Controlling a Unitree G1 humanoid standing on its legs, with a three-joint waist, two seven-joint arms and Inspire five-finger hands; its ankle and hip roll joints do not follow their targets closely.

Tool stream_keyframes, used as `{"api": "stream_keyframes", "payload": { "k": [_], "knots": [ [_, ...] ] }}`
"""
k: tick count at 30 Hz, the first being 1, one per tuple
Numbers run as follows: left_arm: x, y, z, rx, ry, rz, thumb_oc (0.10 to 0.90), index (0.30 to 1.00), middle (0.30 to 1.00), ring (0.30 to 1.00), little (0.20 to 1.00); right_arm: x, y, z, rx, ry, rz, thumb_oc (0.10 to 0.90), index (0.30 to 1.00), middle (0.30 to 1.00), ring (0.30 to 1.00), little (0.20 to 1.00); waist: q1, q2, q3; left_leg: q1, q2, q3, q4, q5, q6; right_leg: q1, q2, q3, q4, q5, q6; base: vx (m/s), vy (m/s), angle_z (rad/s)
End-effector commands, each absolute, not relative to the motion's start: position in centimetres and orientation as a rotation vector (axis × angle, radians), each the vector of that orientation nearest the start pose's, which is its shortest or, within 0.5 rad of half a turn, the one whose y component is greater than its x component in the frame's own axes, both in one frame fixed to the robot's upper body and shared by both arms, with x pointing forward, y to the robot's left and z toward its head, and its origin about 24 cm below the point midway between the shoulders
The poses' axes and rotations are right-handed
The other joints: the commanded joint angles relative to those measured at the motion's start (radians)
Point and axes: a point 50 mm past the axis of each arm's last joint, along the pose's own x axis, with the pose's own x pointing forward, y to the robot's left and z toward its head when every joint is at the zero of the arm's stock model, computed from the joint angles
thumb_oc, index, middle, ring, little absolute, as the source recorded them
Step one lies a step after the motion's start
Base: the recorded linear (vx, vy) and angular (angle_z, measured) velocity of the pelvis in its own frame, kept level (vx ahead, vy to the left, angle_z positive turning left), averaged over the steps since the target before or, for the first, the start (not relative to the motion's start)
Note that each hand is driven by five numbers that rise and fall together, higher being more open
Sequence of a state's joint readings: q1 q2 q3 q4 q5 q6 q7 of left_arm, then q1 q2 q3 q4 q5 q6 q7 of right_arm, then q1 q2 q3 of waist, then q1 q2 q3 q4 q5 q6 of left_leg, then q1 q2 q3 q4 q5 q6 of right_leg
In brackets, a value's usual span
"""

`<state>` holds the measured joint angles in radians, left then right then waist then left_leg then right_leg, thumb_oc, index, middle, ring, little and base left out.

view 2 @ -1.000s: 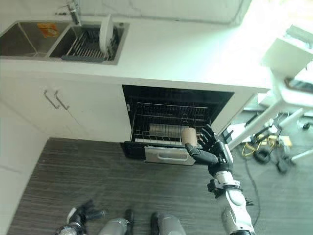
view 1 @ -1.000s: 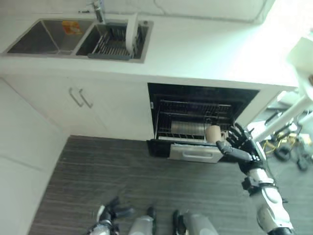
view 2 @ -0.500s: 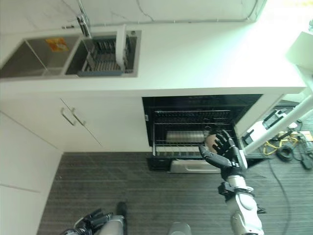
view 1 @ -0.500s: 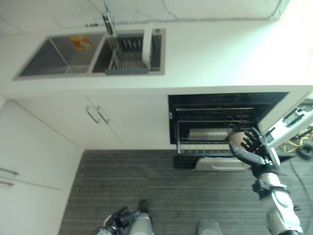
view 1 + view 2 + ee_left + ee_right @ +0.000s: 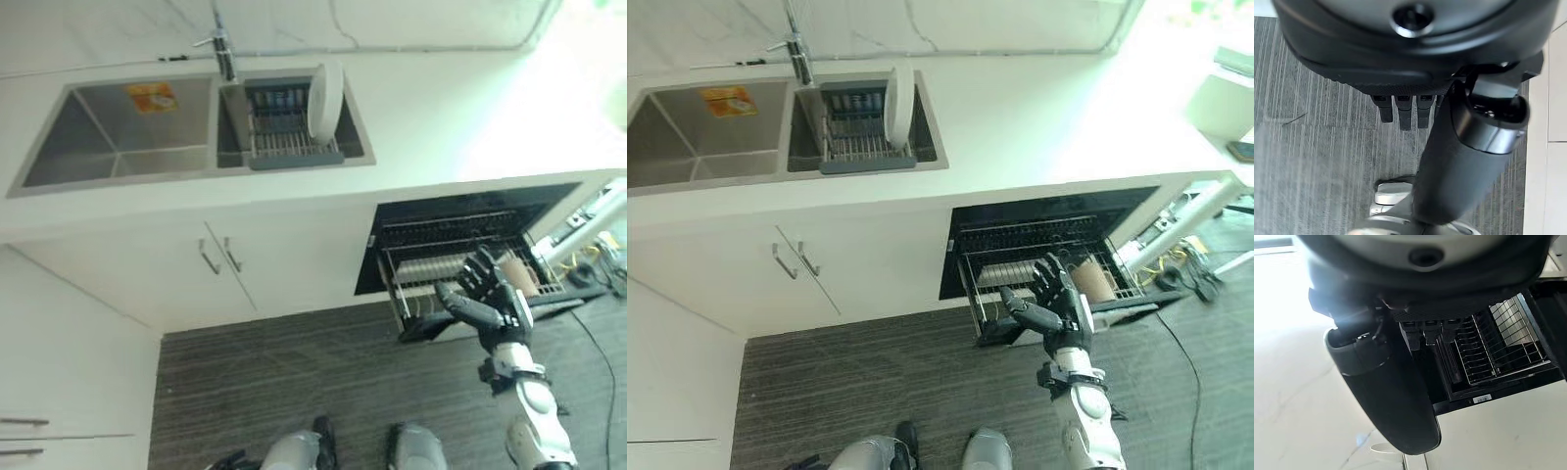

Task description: Place the dishes in the dishwasher.

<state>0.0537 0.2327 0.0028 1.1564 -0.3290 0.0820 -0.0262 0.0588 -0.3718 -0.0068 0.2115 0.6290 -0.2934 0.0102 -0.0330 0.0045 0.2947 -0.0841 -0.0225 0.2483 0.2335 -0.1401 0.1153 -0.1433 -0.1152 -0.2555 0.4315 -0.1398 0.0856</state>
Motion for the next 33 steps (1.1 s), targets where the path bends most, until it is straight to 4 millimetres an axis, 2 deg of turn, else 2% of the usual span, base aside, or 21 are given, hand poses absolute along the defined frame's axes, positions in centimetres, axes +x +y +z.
{"api": "stream_keyframes", "payload": {
  "k": [1,3,7,9,11,12,13,16,17,18,19,22,24,26,28,30,33],
  "knots": [
    [6.0,23.9,-16.4,-0.085,1.290,0.324,0.800,0.900,0.900,0.900,0.900,25.0,-26.6,9.8,0.163,-0.429,-0.147,0.800,0.900,0.900,0.900,0.900,0.009,0.003,-0.022,0.025,-0.005,-0.137,0.066,-0.122,-0.036,0.040,0.033,-0.021,-0.132,0.042,0.003,0.08,-0.024,-0.10],
    [5.8,23.9,-16.5,-0.095,1.300,0.339,0.800,0.900,0.900,0.900,0.900,25.1,-26.7,10.1,0.169,-0.453,-0.160,0.800,0.900,0.900,0.900,0.900,0.017,-0.001,-0.023,0.031,-0.005,-0.124,0.066,-0.120,-0.040,0.045,0.028,-0.016,-0.132,0.010,-0.003,0.08,-0.041,-0.08],
    [5.5,23.3,-16.6,-0.071,1.314,0.323,0.800,0.900,0.900,0.900,0.900,24.7,-26.7,11.9,0.159,-0.597,-0.215,0.800,0.900,0.900,0.900,0.900,0.026,-0.010,-0.027,0.040,-0.011,-0.103,0.066,-0.119,-0.040,0.049,0.022,-0.006,-0.132,-0.014,-0.009,0.11,-0.082,-0.15],
    [5.0,22.8,-16.8,-0.091,1.323,0.344,0.800,0.900,0.900,0.900,0.900,24.5,-26.2,13.4,0.162,-0.693,-0.193,0.800,0.900,0.900,0.900,0.900,0.028,-0.018,-0.021,0.058,-0.030,-0.106,0.066,-0.115,-0.039,0.059,0.025,0.019,-0.132,-0.029,-0.023,0.14,-0.151,-0.07],
    [4.9,22.6,-16.9,-0.093,1.328,0.344,0.800,0.900,0.900,0.900,0.900,24.5,-25.6,14.1,0.149,-0.731,-0.170,0.800,0.900,0.900,0.900,0.900,0.032,-0.027,-0.022,0.062,-0.041,-0.109,0.066,-0.111,-0.042,0.059,0.021,0.025,-0.132,-0.032,-0.029,0.12,-0.158,-0.04],
    [4.6,22.4,-17.0,-0.090,1.334,0.337,0.800,0.900,0.900,0.900,0.900,24.6,-25.1,14.7,0.145,-0.750,-0.115,0.800,0.900,0.900,0.900,0.900,0.040,-0.038,-0.020,0.076,-0.055,-0.113,0.066,-0.106,-0.053,0.070,0.014,0.032,-0.132,-0.037,-0.035,0.19,-0.232,0.01],
    [4.5,22.2,-17.1,-0.096,1.329,0.355,0.800,0.900,0.900,0.900,0.900,24.7,-24.4,15.6,0.143,-0.785,-0.049,0.800,0.900,0.900,0.900,0.900,0.052,-0.052,-0.016,0.086,-0.071,-0.118,0.094,-0.057,-0.073,0.078,0.000,0.041,-0.132,-0.043,-0.042,0.20,-0.246,-0.02],
    [4.9,22.2,-17.0,-0.088,1.322,0.365,0.800,0.900,0.900,0.900,0.900,24.8,-23.2,17.1,0.096,-0.846,0.010,0.800,0.900,0.900,0.900,0.900,0.061,-0.052,0.000,0.016,-0.067,-0.122,0.254,-0.016,-0.108,0.082,0.001,0.046,-0.132,-0.045,-0.057,0.10,-0.106,-0.09],
    [5.1,22.1,-17.0,-0.037,1.321,0.336,0.800,0.900,0.900,0.900,0.900,24.9,-21.9,18.5,0.074,-0.917,0.061,0.800,0.900,0.900,0.900,0.900,0.077,-0.045,0.007,-0.008,-0.030,-0.125,0.181,0.001,-0.110,0.087,0.000,0.058,-0.132,-0.049,-0.054,0.14,0.064,-0.16],
    [5.0,22.1,-17.0,-0.038,1.324,0.337,0.800,0.900,0.900,0.900,0.900,25.0,-21.6,19.0,0.064,-0.931,0.072,0.800,0.900,0.900,0.900,0.900,0.081,-0.039,0.007,-0.005,-0.014,-0.126,0.126,0.029,-0.118,0.092,0.003,0.061,-0.132,-0.054,-0.052,0.25,0.231,-0.28],
    [4.8,22.3,-17.1,-0.062,1.335,0.363,0.800,0.900,0.900,0.900,0.900,25.1,-20.7,20.0,0.046,-0.967,0.088,0.800,0.900,0.900,0.900,0.900,0.092,-0.015,0.010,-0.054,0.040,-0.157,0.066,0.077,-0.150,0.112,0.024,0.073,-0.132,-0.074,-0.049,0.22,0.266,0.00],
    [4.5,22.6,-17.1,-0.079,1.352,0.380,0.800,0.900,0.900,0.900,0.900,25.3,-20.0,20.9,0.040,-0.986,0.112,0.800,0.900,0.900,0.900,0.900,0.112,0.007,0.005,-0.136,0.102,-0.239,0.066,0.112,-0.188,0.139,0.041,0.098,-0.132,-0.103,-0.046,0.23,0.253,-0.19],
    [4.5,22.7,-17.1,-0.068,1.358,0.376,0.800,0.900,0.900,0.900,0.900,25.3,-19.9,21.3,0.029,-0.994,0.111,0.800,0.900,0.900,0.900,0.900,0.123,0.018,0.002,-0.176,0.125,-0.252,0.066,0.123,-0.201,0.164,0.044,0.104,-0.132,-0.119,-0.043,0.25,0.240,-0.40],
    [4.3,22.7,-17.1,-0.065,1.368,0.369,0.800,0.900,0.900,0.900,0.900,25.2,-19.8,21.5,0.019,-0.999,0.096,0.800,0.900,0.900,0.900,0.900,0.128,0.022,0.001,-0.197,0.131,-0.240,0.066,0.140,-0.204,0.184,0.039,0.104,-0.132,-0.129,-0.042,0.26,0.241,-0.18],
    [3.9,22.7,-17.2,-0.096,1.387,0.386,0.800,0.900,0.900,0.900,0.900,25.4,-20.2,21.5,0.039,-0.990,0.069,0.800,0.900,0.900,0.900,0.900,0.136,0.011,-0.018,-0.178,0.111,-0.223,0.066,0.082,-0.181,0.193,0.001,0.098,-0.132,-0.129,-0.022,0.29,0.331,-0.14],
    [4.0,23.2,-17.1,-0.044,1.381,0.376,0.800,0.900,0.900,0.900,0.900,25.4,-20.4,21.2,0.080,-0.985,0.055,0.800,0.900,0.900,0.900,0.900,0.144,0.011,-0.034,-0.152,0.100,-0.215,0.066,0.047,-0.161,0.206,-0.028,0.070,-0.132,-0.126,-0.001,0.23,0.232,-0.41],
    [4.4,23.8,-16.9,0.029,1.375,0.371,0.800,0.900,0.900,0.900,0.900,25.0,-20.1,20.7,0.091,-0.986,0.060,0.800,0.900,0.900,0.900,0.900,0.145,0.019,-0.050,-0.112,0.080,-0.218,0.066,0.010,-0.123,0.222,-0.045,0.023,-0.132,-0.091,0.011,0.22,0.181,-0.37]
  ]
}}
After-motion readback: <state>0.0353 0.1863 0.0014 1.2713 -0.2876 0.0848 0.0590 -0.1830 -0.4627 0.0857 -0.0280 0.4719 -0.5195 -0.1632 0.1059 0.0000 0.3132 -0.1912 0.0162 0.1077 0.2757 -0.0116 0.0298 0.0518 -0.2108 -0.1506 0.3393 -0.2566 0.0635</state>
